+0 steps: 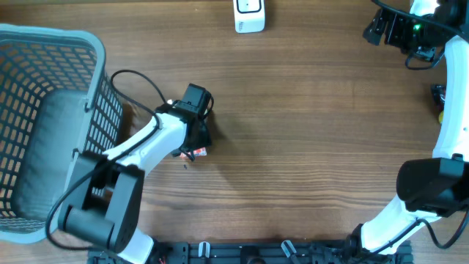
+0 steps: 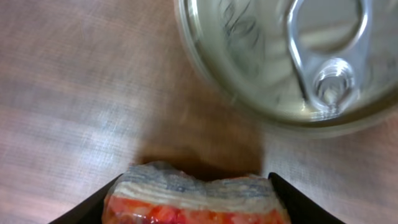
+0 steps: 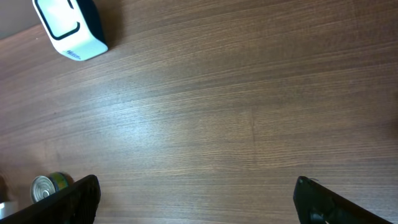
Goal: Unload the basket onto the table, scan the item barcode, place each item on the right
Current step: 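Lift the pink tissue pack off the table with the left gripper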
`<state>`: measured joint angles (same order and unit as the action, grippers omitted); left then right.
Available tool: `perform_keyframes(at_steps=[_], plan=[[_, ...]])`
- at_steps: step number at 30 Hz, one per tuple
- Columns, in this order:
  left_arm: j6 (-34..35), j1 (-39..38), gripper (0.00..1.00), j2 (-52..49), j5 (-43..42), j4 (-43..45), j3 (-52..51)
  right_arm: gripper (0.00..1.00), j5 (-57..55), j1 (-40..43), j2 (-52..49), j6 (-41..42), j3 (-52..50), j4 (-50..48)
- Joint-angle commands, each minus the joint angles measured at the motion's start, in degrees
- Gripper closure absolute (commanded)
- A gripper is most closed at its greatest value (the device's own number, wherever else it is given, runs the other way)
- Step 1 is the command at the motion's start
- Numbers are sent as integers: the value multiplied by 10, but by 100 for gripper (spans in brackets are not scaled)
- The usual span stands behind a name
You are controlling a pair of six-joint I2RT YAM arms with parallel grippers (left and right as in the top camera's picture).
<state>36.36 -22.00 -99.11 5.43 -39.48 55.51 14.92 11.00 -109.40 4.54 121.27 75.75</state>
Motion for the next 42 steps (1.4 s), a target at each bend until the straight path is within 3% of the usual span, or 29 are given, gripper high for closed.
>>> perform_keyframes(at_steps=[1,5,10,24,28,35,42], plan=[[64,2,38,53,-58,-20,-3,0,-7,-3,-10,6,1,-3],[120,2,43,73,-142,-35,-3,0,-7,-3,-10,6,1,-4],[182,2,36,73,-265,-34,-3,0,-7,-3,-10,6,1,-5],[229,2,35,73,-633,-16,-3,0,-7,-3,-11,6,1,-7],[263,2,35,73,-650,30,-3,0,-7,-3,-11,6,1,-7],[387,15,35,73,-651,176,-3,0,-7,-3,-11,6,1,-7],[424,36,34,73,-650,194,-3,0,-7,-3,-11,6,1,-11]])
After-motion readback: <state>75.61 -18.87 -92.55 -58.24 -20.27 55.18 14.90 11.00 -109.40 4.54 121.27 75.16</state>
